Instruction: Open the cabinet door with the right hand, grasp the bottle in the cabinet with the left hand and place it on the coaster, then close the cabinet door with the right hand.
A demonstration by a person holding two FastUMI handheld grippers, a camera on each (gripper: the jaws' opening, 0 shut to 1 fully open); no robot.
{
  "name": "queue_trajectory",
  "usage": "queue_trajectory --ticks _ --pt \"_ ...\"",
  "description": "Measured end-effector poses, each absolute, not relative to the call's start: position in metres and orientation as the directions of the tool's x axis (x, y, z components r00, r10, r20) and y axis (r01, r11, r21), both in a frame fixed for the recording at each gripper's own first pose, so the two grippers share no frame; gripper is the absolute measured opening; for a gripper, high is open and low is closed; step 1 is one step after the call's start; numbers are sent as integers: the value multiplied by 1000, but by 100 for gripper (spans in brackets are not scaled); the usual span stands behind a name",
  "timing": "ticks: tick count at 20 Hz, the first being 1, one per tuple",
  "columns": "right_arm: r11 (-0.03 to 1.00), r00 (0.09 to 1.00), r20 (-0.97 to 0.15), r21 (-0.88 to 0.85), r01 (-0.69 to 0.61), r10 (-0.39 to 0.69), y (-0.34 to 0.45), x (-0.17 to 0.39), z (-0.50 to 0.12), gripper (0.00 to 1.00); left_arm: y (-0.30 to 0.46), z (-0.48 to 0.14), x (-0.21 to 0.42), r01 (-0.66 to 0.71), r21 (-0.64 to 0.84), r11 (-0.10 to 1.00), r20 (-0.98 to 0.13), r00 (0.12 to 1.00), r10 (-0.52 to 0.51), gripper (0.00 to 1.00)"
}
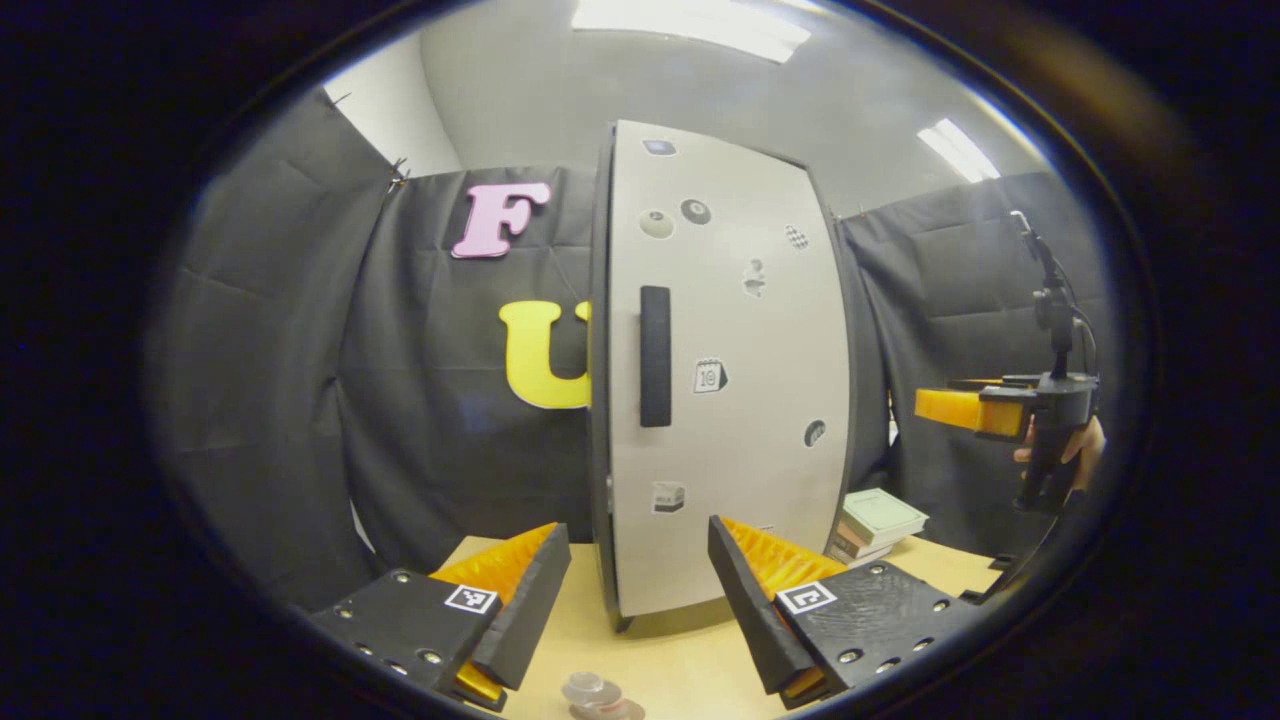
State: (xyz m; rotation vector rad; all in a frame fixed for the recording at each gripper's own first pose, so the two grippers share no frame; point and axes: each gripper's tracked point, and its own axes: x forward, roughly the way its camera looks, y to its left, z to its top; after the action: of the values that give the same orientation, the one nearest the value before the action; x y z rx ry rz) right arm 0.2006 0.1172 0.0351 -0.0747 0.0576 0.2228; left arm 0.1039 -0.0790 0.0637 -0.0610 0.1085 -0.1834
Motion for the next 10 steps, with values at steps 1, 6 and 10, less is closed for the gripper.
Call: queue_trajectory --ticks 1,6,10 --pt "975 977 -66 -71 -209 204 105 196 35 97 -88 67 105 188 -65 980 -98 976 -193 84" --pt "984 986 -65 -79 -157 152 51 181 30 97 -119 77 106 207 -61 976 -86 974 -212 84" --pt "987 987 -68 -55 -151 147 30 174 23 98 -130 74 106 195 -48 980 -102 975 -199 84"
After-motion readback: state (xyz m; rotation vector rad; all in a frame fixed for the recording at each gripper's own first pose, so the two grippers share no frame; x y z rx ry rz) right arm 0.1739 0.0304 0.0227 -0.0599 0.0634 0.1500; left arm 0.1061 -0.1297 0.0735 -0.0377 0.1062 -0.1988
